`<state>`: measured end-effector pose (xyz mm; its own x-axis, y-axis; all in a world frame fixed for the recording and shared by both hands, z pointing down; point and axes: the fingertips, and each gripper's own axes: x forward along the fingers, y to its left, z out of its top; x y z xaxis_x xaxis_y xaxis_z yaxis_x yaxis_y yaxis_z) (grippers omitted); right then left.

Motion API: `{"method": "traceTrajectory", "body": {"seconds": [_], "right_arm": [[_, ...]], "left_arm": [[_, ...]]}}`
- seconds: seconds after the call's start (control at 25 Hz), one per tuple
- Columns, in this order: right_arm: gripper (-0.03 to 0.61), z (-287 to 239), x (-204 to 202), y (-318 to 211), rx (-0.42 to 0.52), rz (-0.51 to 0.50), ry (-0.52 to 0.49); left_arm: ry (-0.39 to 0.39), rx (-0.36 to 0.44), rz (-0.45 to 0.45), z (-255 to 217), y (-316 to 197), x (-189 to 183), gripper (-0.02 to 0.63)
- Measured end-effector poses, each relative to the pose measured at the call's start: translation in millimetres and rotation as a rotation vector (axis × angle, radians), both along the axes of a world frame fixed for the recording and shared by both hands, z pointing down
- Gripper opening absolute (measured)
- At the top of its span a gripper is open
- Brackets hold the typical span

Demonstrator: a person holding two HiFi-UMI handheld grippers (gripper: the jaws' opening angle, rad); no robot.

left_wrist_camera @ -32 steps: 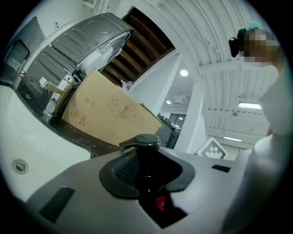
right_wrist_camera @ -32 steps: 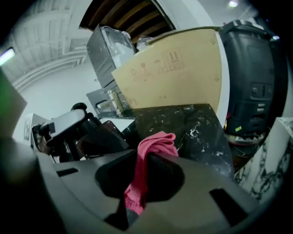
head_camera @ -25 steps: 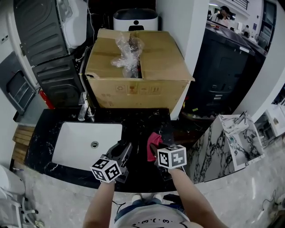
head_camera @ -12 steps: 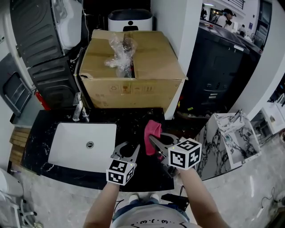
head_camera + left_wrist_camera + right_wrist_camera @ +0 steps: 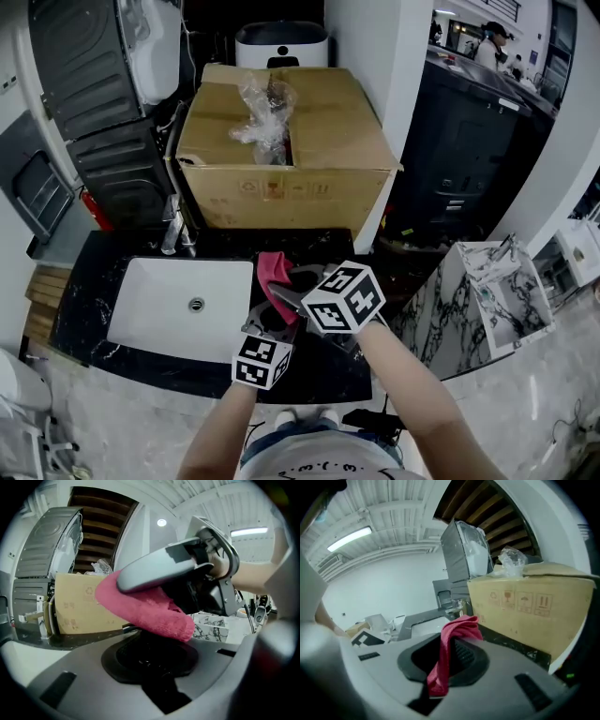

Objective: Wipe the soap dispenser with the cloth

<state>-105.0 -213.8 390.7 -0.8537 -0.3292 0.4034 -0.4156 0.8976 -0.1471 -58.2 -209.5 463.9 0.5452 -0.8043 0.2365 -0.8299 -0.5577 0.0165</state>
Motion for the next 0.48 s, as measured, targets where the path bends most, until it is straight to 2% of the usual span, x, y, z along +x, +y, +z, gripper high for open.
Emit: {"method": "traceTrajectory", "body": {"seconds": [0.12, 0.2, 0.32, 0.48], "right_arm": [[0.049, 21.0, -8.6, -1.9, 0.009, -0.037, 0.15], [0.049, 26.3, -10.4, -2.4, 0.009, -0.058, 0.207], [0.049, 27.1, -12.1, -2.7, -0.002, -0.082, 0.247], [0.049, 26.5, -7.6, -1.6, -0.001, -0.081, 0.234]], "left_arm": [[-0.002, 0.003, -0.004, -0.2, 0.6, -0.7, 0.104], [-0.002, 0.004, -0.004, -0.2, 0.6, -0.3, 0.104], [0.0, 0.008, -0.002, -1.0, -0.2, -0.8, 0.104], [0.014, 0.004, -0.001, -0.6, 0.5, -0.5, 0.104]]}}
